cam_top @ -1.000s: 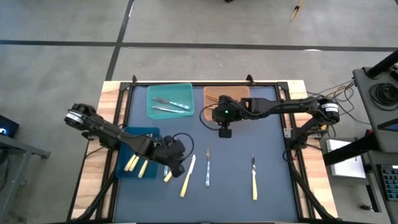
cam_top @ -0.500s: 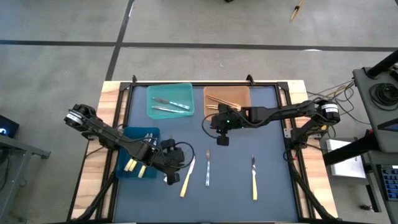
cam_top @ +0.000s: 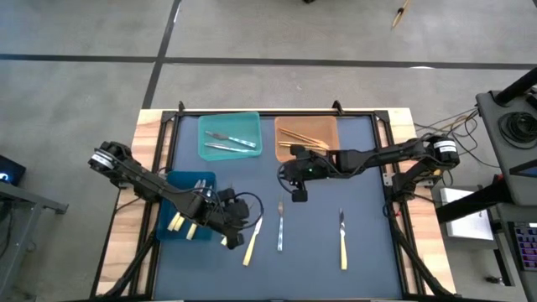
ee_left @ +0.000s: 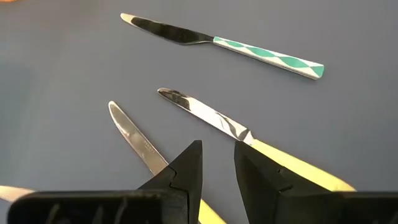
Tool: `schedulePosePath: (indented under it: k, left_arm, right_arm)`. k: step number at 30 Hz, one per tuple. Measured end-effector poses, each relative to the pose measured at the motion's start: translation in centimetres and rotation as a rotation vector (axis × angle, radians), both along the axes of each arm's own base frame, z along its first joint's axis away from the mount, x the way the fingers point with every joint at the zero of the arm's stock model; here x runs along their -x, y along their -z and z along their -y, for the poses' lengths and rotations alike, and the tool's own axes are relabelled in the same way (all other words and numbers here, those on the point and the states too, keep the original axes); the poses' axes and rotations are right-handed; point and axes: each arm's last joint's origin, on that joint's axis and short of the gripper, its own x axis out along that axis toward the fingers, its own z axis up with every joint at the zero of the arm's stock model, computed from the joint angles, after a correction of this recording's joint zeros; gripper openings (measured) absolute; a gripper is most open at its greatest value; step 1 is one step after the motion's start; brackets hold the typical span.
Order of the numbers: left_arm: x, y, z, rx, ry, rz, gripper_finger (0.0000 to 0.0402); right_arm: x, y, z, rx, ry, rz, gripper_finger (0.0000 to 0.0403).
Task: Sort silverware by color (type)
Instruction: Put the light yellow knife into the blue bin
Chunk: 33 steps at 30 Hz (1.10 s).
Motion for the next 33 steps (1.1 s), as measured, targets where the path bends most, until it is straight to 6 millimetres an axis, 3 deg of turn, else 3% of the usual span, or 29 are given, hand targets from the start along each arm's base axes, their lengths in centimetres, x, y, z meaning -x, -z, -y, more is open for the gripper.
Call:
schedulePosePath:
  k: [16, 33]
  left_arm:
    - [-0.4, 3.4, 1.1, 0.172, -0.159, -0.146, 0.0075]
    - [-0.1, 3.9, 1.2, 0.312, -0.256, -0.243, 0.0075]
  right_arm:
    - [0.4, 0.6, -2.5, 0.031, -0.101, -0.069, 0.0047]
    - [1.8, 1.4, -3.3, 0.072, -0.097, -0.110, 0.0047]
